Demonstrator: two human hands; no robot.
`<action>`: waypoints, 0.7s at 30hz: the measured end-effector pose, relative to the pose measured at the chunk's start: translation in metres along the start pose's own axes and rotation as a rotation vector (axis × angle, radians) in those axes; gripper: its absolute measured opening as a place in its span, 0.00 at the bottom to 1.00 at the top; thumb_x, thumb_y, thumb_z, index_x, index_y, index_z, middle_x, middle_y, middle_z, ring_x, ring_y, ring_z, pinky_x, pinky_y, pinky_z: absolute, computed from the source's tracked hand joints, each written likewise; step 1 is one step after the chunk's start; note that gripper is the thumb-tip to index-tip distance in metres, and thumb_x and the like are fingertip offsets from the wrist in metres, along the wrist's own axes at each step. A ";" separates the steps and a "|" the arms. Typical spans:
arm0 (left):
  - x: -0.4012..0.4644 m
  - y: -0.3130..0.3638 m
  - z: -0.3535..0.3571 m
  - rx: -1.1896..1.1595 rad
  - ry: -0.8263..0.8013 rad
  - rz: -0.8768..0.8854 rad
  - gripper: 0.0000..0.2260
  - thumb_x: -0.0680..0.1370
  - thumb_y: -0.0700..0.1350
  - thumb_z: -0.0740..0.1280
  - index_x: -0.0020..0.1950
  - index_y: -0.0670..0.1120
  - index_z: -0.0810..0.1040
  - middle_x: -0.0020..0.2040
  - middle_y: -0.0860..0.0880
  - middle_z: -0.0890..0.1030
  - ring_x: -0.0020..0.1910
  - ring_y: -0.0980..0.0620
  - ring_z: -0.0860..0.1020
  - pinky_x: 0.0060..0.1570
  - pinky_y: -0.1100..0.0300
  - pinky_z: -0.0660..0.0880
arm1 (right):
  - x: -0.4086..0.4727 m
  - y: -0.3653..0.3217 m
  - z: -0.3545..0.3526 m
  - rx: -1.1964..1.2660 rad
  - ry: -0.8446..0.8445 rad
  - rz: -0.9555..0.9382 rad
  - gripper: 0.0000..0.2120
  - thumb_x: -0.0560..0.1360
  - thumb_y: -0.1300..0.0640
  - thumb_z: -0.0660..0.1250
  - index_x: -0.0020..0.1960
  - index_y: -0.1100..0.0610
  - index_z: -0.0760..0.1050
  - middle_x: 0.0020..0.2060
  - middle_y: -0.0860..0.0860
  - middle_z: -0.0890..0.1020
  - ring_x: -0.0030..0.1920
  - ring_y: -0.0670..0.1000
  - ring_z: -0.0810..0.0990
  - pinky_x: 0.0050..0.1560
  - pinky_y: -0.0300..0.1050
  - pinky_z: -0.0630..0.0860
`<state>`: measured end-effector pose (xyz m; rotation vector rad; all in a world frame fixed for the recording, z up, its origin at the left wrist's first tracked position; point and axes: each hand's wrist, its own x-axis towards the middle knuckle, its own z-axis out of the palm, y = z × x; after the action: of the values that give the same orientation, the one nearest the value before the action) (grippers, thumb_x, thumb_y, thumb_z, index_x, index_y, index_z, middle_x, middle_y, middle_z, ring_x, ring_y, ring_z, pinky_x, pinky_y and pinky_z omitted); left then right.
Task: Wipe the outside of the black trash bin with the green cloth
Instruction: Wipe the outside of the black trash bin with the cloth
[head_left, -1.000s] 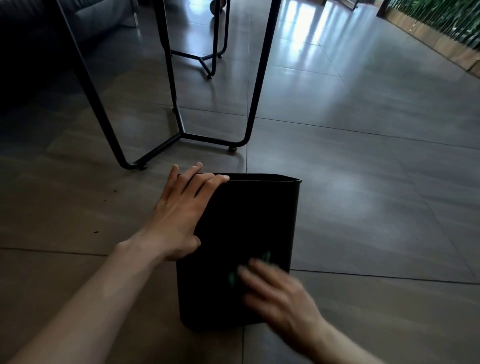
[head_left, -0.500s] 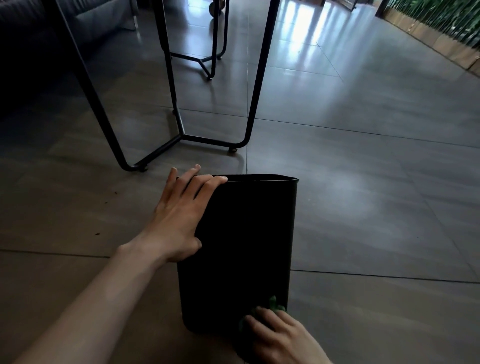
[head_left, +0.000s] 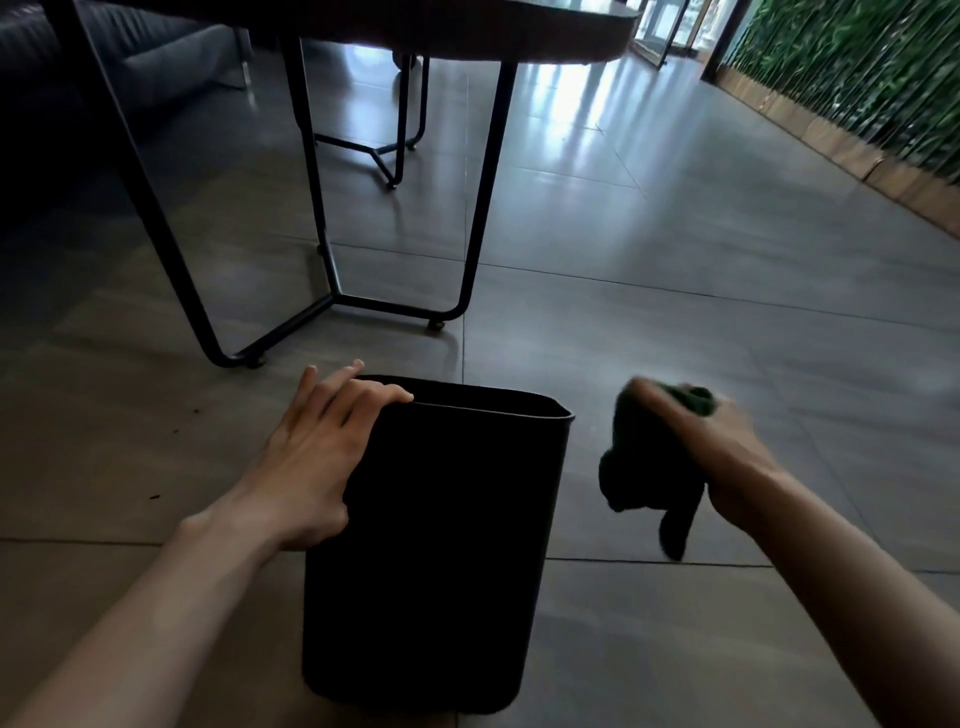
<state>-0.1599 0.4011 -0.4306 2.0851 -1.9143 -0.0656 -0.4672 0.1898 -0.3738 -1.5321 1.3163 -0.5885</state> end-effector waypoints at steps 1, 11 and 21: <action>-0.002 -0.003 0.000 0.004 0.003 0.002 0.43 0.66 0.46 0.73 0.76 0.58 0.54 0.73 0.58 0.61 0.82 0.49 0.47 0.80 0.44 0.42 | 0.007 0.001 0.005 -0.224 0.060 -0.068 0.22 0.66 0.39 0.81 0.46 0.53 0.79 0.42 0.59 0.87 0.40 0.58 0.87 0.39 0.53 0.84; -0.028 -0.029 -0.010 -0.031 0.002 -0.082 0.38 0.65 0.40 0.76 0.67 0.55 0.59 0.79 0.57 0.57 0.83 0.51 0.40 0.80 0.46 0.47 | 0.015 -0.004 0.048 -1.065 -0.388 -0.582 0.21 0.76 0.54 0.70 0.64 0.34 0.74 0.58 0.45 0.72 0.51 0.57 0.79 0.49 0.53 0.78; -0.017 -0.011 -0.032 -0.370 0.275 -0.120 0.36 0.68 0.39 0.68 0.73 0.60 0.65 0.79 0.57 0.63 0.81 0.57 0.55 0.80 0.44 0.50 | -0.030 -0.037 0.046 -0.947 -0.466 -0.724 0.06 0.81 0.40 0.65 0.57 0.37 0.73 0.47 0.40 0.75 0.48 0.47 0.77 0.47 0.51 0.77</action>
<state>-0.1434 0.4243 -0.4060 1.8484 -1.4875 -0.1399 -0.4201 0.2317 -0.3518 -2.7587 0.6357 0.0431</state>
